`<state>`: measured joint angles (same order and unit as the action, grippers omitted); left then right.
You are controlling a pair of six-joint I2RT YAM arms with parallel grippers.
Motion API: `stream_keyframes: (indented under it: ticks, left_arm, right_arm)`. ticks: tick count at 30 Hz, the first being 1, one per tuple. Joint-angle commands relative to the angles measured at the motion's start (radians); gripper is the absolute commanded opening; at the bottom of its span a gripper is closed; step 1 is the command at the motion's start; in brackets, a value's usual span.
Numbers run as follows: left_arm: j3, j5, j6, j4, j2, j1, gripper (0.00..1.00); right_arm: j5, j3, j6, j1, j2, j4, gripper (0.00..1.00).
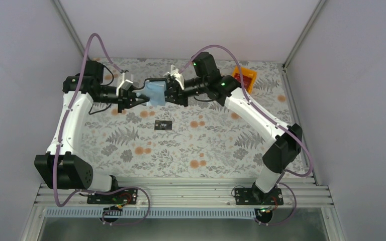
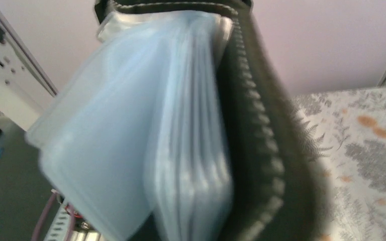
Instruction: Take the credit cards out of the card holder
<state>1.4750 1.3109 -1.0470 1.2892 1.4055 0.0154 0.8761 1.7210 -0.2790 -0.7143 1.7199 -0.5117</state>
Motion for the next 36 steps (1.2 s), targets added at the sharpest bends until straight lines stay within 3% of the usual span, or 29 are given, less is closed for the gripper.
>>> stream_keyframes:
  ticks: [1, 3, 6, 7, 10, 13, 15, 18, 21, 27, 36]
  left_arm:
    - [-0.002, 0.018, 0.061, -0.092, -0.002, 0.0, 0.17]
    - [-0.001, 0.009, 0.086, -0.11, -0.002, 0.0, 0.35]
    - [-0.009, -0.084, 0.238, -0.24, -0.006, 0.001, 0.89]
    - [-0.014, -0.142, 0.323, -0.303, -0.007, 0.001, 0.99]
    - [-0.031, -0.382, 0.526, -0.45, 0.003, 0.001, 1.0]
    - [-0.033, -0.501, 0.588, -0.492, 0.029, 0.001, 1.0]
    - [-0.033, -0.538, 0.612, -0.504, 0.042, 0.001, 1.0]
    - [-0.039, -0.604, 0.639, -0.522, 0.053, 0.001, 1.0]
    - [-0.055, -0.597, 0.664, -0.538, 0.057, 0.001, 1.0]
    - [-0.089, -0.55, 0.736, -0.59, 0.065, -0.002, 1.0]
    - [-0.058, -0.548, 0.766, -0.594, 0.076, 0.001, 1.0]
  right_arm:
    - [-0.027, 0.035, 0.034, -0.013, -0.006, 0.016, 0.06]
    - [-0.07, 0.037, 0.063, -0.012, 0.0, 0.019, 0.04]
    - [-0.164, 0.078, 0.155, -0.013, 0.024, 0.012, 0.04]
    - [-0.23, 0.104, 0.204, -0.013, 0.039, 0.002, 0.04]
    - [-0.591, 0.222, 0.391, -0.014, 0.113, -0.085, 0.04]
    - [-0.919, 0.358, 0.501, -0.027, 0.224, -0.243, 0.04]
    - [-1.071, 0.407, 0.521, -0.036, 0.278, -0.305, 0.04]
    - [-1.177, 0.467, 0.538, -0.054, 0.332, -0.37, 0.04]
    - [-1.142, 0.472, 0.551, -0.078, 0.333, -0.347, 0.04]
    - [-0.87, 0.46, 0.595, -0.126, 0.342, -0.212, 0.04]
    - [-0.725, 0.47, 0.607, -0.142, 0.379, -0.176, 0.04]
